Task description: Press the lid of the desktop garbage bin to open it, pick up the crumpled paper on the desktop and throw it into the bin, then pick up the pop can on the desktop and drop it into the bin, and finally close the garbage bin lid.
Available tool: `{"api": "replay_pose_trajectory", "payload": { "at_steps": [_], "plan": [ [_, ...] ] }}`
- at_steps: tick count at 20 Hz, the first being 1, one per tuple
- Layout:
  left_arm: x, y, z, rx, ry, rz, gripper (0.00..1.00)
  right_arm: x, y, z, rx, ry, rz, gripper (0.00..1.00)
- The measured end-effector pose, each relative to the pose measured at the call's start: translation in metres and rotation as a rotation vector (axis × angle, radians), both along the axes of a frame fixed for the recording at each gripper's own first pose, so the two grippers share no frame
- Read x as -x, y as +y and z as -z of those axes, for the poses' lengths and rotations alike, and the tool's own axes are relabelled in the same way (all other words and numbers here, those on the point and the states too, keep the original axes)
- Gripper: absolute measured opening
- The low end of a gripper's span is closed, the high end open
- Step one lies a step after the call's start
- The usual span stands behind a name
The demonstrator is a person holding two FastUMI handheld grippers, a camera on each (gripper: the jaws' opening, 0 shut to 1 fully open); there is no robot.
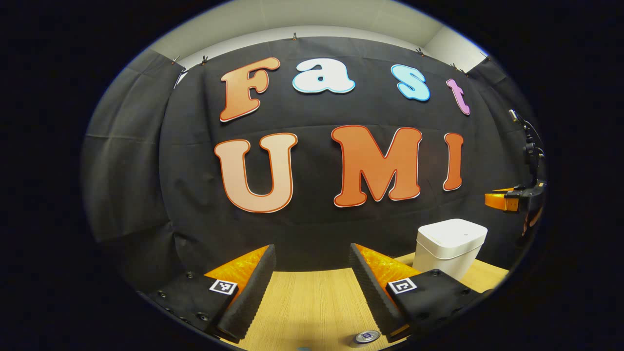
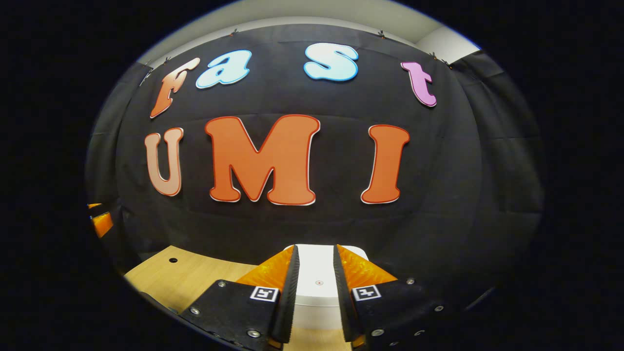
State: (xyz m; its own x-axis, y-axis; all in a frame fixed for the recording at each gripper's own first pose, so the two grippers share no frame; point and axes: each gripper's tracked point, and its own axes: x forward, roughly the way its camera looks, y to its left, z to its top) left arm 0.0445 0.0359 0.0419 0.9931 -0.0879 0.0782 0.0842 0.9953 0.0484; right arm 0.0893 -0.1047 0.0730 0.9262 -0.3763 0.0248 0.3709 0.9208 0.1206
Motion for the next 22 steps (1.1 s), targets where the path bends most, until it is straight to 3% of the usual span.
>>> {"api": "replay_pose_trajectory", "payload": {
  "at_steps": [6,8,22],
  "plan": [
    [0.004,0.004,0.006,-0.012,0.024,-0.032,0.98,-0.021,-0.026,0.026,-0.028,0.066,0.017,0.06],
    [0.005,0.005,0.008,-0.013,0.035,-0.045,0.97,-0.030,-0.023,0.035,-0.024,0.082,-0.007,0.02],
    [0.015,0.020,0.019,-0.018,0.086,-0.137,0.99,-0.080,-0.003,0.104,-0.081,0.235,-0.126,0.01]
  ]
}}
